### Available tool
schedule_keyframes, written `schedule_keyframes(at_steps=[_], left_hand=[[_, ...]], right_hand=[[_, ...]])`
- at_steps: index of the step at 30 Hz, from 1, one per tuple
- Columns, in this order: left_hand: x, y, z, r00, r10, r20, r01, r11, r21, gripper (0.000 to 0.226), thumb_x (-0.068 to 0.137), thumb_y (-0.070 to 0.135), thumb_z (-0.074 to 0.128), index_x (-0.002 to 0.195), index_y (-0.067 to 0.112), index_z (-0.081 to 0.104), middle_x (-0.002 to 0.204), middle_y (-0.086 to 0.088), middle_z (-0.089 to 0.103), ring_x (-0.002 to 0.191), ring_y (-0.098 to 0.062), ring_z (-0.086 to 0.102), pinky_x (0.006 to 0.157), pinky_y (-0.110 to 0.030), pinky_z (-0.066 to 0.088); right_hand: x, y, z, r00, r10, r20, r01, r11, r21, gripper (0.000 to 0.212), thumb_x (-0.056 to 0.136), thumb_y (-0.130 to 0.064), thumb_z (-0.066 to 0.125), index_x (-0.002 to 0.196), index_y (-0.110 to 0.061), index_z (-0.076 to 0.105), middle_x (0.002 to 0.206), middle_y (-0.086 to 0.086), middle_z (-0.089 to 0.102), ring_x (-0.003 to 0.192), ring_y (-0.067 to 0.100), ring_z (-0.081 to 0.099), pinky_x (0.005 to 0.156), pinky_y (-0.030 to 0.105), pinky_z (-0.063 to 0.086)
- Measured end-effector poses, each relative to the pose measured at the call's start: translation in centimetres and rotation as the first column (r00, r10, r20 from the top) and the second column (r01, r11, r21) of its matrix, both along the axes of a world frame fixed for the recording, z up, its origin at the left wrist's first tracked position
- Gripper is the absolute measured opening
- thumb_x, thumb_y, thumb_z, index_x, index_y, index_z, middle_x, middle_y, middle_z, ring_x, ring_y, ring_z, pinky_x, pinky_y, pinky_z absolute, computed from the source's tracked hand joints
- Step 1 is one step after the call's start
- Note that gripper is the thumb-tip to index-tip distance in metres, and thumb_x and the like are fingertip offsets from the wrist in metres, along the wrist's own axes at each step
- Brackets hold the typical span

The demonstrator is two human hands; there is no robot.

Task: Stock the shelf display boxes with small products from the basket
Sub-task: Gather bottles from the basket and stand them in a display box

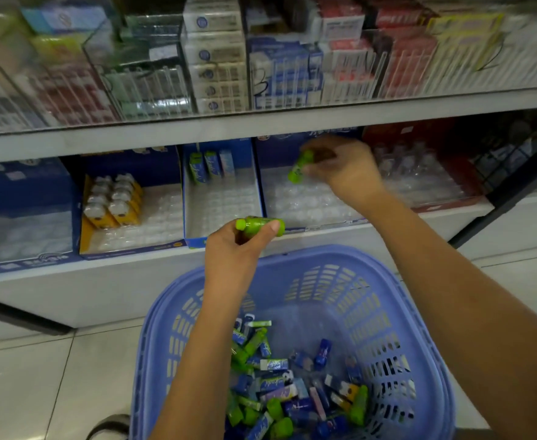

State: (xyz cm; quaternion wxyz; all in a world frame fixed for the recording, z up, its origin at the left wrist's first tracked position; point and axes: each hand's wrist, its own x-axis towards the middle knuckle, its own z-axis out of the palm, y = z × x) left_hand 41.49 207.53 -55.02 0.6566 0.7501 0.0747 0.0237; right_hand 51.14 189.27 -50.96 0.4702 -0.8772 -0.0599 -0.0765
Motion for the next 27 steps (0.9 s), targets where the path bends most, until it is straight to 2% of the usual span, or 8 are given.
schedule_keyframes(at_steps=[3, 5, 7, 9, 15, 19, 23, 27], left_hand=[[0.3, 0.5, -0.3, 0.999, 0.036, -0.004, -0.036, 0.999, -0.037, 0.008, 0.08, 0.033, 0.072, 0.073, 0.028, 0.072, 0.046, 0.02, 0.053, 0.047, 0.005, 0.049, 0.048, -0.005, 0.037], [0.6, 0.9, -0.6, 0.998, 0.057, -0.009, -0.057, 0.998, -0.037, 0.019, 0.081, 0.038, 0.07, 0.061, 0.037, 0.07, 0.048, 0.017, 0.054, 0.049, 0.002, 0.049, 0.048, -0.005, 0.039], [0.9, 1.1, -0.9, 0.999, 0.052, -0.01, -0.052, 0.997, -0.049, 0.022, 0.084, 0.04, 0.066, 0.062, 0.041, 0.069, 0.056, 0.021, 0.061, 0.056, 0.003, 0.055, 0.051, -0.005, 0.042], [1.1, 1.1, -1.0, 1.0, 0.029, 0.004, -0.029, 0.995, -0.098, 0.015, 0.087, 0.037, 0.062, 0.074, 0.034, 0.07, 0.07, 0.022, 0.069, 0.068, 0.005, 0.063, 0.057, -0.007, 0.047], [1.6, 0.9, -1.8, 0.998, -0.046, -0.038, 0.035, 0.966, -0.256, 0.02, 0.093, 0.021, 0.057, 0.1, 0.005, 0.066, 0.094, -0.004, 0.074, 0.09, -0.018, 0.071, 0.076, -0.026, 0.058], [1.6, 0.9, -2.2, 0.998, -0.056, -0.023, 0.049, 0.971, -0.233, 0.013, 0.092, 0.022, 0.06, 0.094, 0.013, 0.068, 0.088, -0.001, 0.074, 0.082, -0.013, 0.071, 0.068, -0.021, 0.057], [1.5, 0.6, -2.1, 0.996, -0.081, -0.046, 0.067, 0.967, -0.247, 0.011, 0.092, 0.02, 0.059, 0.089, 0.015, 0.069, 0.082, 0.005, 0.073, 0.073, -0.002, 0.067, 0.061, -0.015, 0.052], [1.2, 0.2, -1.6, 0.988, -0.13, -0.087, 0.096, 0.945, -0.314, 0.02, 0.094, 0.022, 0.055, 0.099, 0.004, 0.064, 0.089, -0.001, 0.072, 0.087, -0.011, 0.07, 0.07, -0.02, 0.057]], right_hand=[[3.8, 1.7, -0.4, 0.999, 0.037, 0.019, -0.03, 0.965, -0.259, 0.023, 0.089, -0.009, 0.059, 0.109, -0.002, 0.066, 0.113, 0.016, 0.066, 0.108, 0.027, 0.059, 0.097, 0.03, 0.046], [5.5, 2.5, -0.9, 0.999, 0.035, -0.015, -0.037, 0.959, -0.282, 0.02, 0.088, -0.009, 0.055, 0.099, 0.004, 0.066, 0.106, 0.017, 0.066, 0.104, 0.028, 0.059, 0.084, 0.012, 0.047], [6.7, 3.0, -1.6, 0.997, 0.051, -0.055, -0.064, 0.961, -0.269, 0.019, 0.087, -0.008, 0.058, 0.101, 0.001, 0.067, 0.102, 0.005, 0.065, 0.1, 0.016, 0.057, 0.061, -0.007, 0.033], [7.5, 3.5, -2.0, 0.993, 0.085, -0.081, -0.105, 0.949, -0.296, 0.027, 0.087, -0.011, 0.059, 0.114, -0.011, 0.065, 0.106, -0.002, 0.059, 0.096, 0.008, 0.047, 0.064, -0.007, 0.027], [8.8, 3.9, -3.3, 0.984, 0.133, -0.116, -0.166, 0.92, -0.354, 0.04, 0.091, -0.009, 0.056, 0.131, -0.017, 0.054, 0.131, 0.007, 0.057, 0.118, 0.02, 0.051, 0.079, 0.001, 0.026], [8.6, 4.1, -3.6, 0.986, 0.141, -0.09, -0.162, 0.937, -0.31, 0.039, 0.089, -0.002, 0.058, 0.127, -0.008, 0.057, 0.129, 0.01, 0.058, 0.115, 0.016, 0.051, 0.075, -0.01, 0.026], [8.4, 4.0, -3.6, 0.993, 0.118, -0.029, -0.12, 0.919, -0.376, 0.028, 0.086, -0.003, 0.057, 0.112, -0.005, 0.067, 0.118, 0.01, 0.064, 0.11, 0.018, 0.055, 0.074, 0.0, 0.034], [8.5, 4.4, -3.3, 0.992, 0.093, -0.09, -0.124, 0.876, -0.465, 0.029, 0.09, -0.007, 0.052, 0.117, -0.006, 0.064, 0.123, 0.01, 0.061, 0.114, 0.024, 0.054, 0.078, 0.012, 0.035]])
